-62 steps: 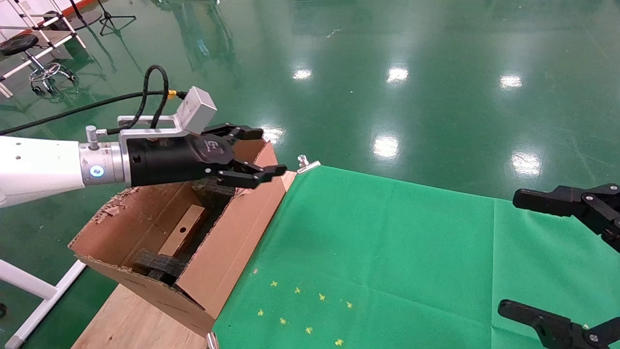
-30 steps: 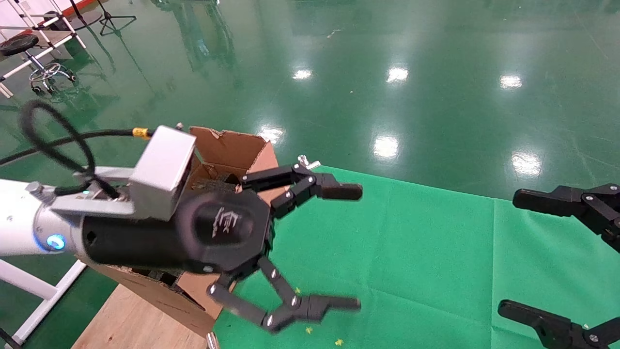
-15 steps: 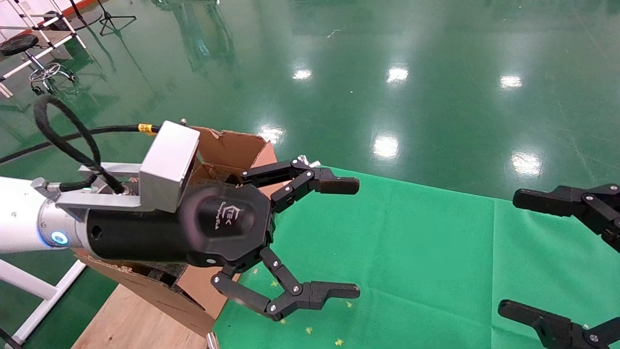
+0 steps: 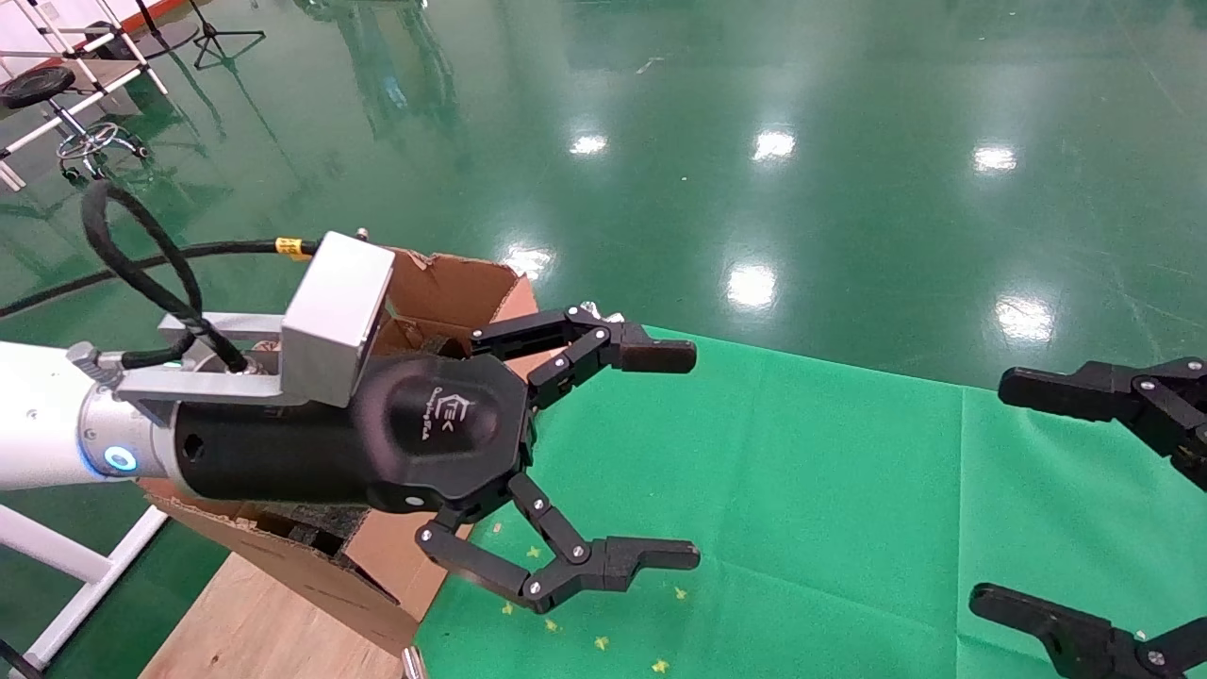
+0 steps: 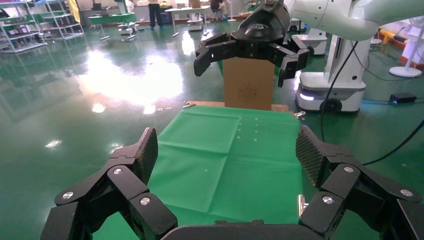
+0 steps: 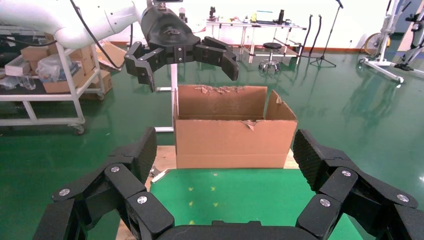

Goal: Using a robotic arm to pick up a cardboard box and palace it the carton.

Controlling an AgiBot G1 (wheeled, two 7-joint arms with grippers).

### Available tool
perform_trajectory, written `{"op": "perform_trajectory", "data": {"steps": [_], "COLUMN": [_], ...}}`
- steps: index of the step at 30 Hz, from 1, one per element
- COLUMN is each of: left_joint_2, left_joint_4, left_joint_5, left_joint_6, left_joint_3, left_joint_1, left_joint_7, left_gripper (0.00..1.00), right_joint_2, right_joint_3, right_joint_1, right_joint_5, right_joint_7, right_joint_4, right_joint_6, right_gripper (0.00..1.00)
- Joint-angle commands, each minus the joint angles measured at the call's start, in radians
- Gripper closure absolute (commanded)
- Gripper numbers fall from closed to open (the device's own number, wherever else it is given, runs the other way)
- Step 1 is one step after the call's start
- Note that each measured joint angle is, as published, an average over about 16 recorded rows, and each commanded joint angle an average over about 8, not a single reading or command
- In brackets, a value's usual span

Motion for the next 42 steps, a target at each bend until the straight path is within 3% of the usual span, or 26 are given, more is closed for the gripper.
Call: {"op": "perform_trajectory", "data": {"steps": [1,42], "left_joint_2": [0.0,0.0], "left_joint_4": [0.001,0.004], "left_joint_5": [0.001,0.004], "left_joint_6": [0.0,-0.002], "left_joint_3": [0.0,0.002], "left_joint_1": [-0.001,-0.003], "left_joint_7": [0.0,-0.001], "left_gripper": [0.0,0.0], "right_joint_2": [0.0,0.0], "right_joint_3": [0.0,0.0], "right_joint_1": [0.0,0.0], "right_joint_5": [0.0,0.0], "right_joint_7": [0.0,0.0], "right_joint_4": [0.0,0.0], "right_joint_6": [0.0,0.0], "right_gripper": [0.0,0.0]}}
